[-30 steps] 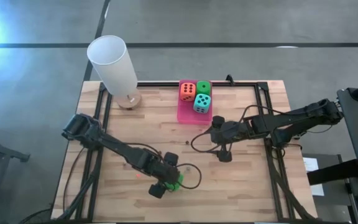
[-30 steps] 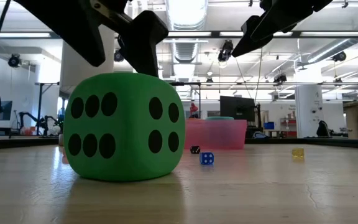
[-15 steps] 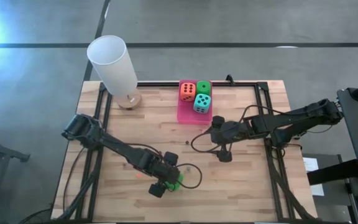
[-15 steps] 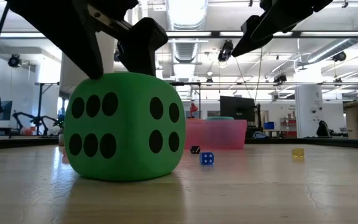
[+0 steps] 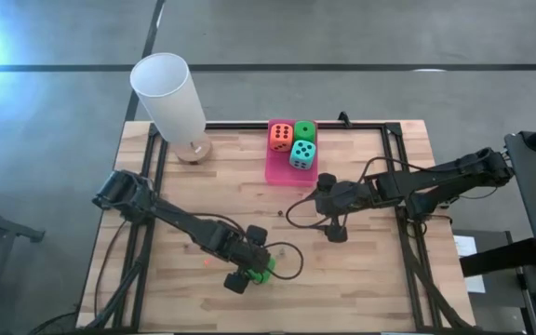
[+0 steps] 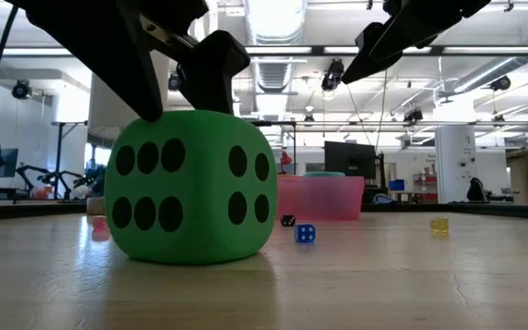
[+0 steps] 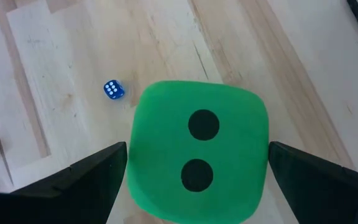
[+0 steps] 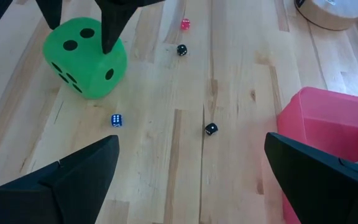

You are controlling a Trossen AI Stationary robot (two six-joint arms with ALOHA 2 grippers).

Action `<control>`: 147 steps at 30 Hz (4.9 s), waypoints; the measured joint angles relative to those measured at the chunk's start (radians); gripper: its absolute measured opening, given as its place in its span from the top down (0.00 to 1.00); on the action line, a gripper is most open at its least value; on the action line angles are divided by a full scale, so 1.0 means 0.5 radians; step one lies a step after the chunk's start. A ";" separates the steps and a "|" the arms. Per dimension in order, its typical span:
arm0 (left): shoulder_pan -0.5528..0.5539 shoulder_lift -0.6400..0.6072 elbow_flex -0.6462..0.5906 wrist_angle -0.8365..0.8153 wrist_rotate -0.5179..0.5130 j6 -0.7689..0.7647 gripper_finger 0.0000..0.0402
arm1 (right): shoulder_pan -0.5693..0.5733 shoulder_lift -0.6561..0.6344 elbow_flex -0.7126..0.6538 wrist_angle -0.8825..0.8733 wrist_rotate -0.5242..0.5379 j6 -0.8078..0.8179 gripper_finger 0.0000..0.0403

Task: Pick & Place Dice
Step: Put the big green dice into the red container

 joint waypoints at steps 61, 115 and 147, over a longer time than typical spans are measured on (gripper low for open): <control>0.008 -0.004 -0.133 0.244 -0.101 -0.129 0.20 | 0.000 0.000 0.000 0.000 0.000 -0.035 0.01; 0.498 -0.009 0.079 -0.097 -1.788 0.233 0.22 | 0.000 0.000 -0.001 -0.002 0.000 -0.029 0.01; 1.071 -0.009 0.079 0.460 -1.194 0.918 0.22 | -0.001 -0.315 -0.001 -0.077 0.437 -0.210 0.01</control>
